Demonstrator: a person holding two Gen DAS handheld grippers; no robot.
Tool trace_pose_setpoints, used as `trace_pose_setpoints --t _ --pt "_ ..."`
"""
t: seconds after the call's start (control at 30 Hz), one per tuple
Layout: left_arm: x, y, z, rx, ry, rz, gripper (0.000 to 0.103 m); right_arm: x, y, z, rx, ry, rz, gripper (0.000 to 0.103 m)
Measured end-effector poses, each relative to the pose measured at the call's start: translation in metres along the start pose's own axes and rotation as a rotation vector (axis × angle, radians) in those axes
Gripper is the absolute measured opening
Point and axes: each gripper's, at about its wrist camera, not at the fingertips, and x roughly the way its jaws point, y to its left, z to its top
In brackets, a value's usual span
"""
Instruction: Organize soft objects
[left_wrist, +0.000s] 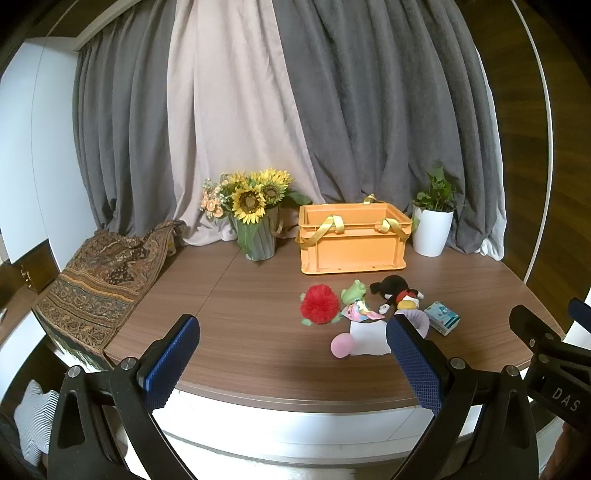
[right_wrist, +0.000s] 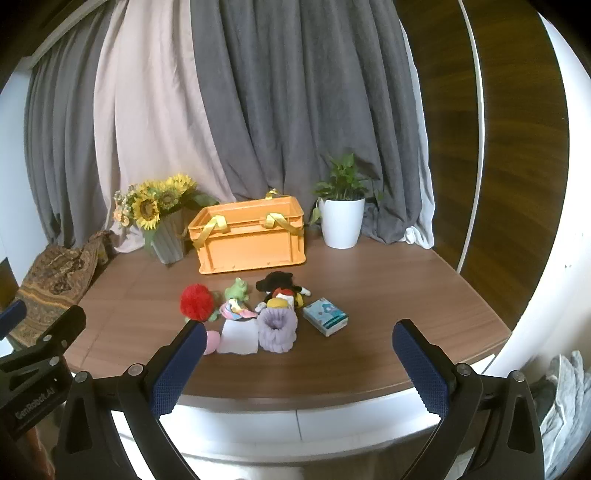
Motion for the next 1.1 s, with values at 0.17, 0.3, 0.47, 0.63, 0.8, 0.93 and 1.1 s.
trace_pose_setpoints --t 0.17,0.3,0.47,0.63,0.8,0.93,1.1 --pt "-0.0015 0.0006 0.0018 0.000 -0.003 0.001 0.103 -0.0006 0.0004 0.0027 0.000 0.002 -0.001 0.102" --pt "-0.0018 0.0001 0.0029 0.000 -0.005 0.000 0.103 -0.0005 0.0004 0.0035 -0.001 0.000 -0.003 0.102" --pt "-0.0024 -0.0003 0.0028 -0.001 -0.006 0.000 0.103 -0.0032 -0.0008 0.0069 0.002 -0.002 -0.006 0.102" --pt "-0.0034 -0.0003 0.0029 -0.001 -0.007 -0.001 0.103 -0.0036 -0.0004 0.0052 -0.001 -0.005 -0.005 0.102" --pt "-0.0035 0.0000 0.0002 -0.001 -0.009 -0.001 0.103 -0.0041 -0.0002 0.0041 0.000 -0.006 -0.005 0.102" --pt "-0.0039 0.0001 0.0003 -0.001 -0.008 -0.002 0.103 -0.0047 -0.0003 0.0043 0.001 -0.008 -0.006 0.102" --pt "-0.0040 0.0001 -0.0001 -0.001 -0.009 -0.003 0.103 -0.0050 -0.0005 0.0040 -0.002 -0.007 -0.006 0.102"
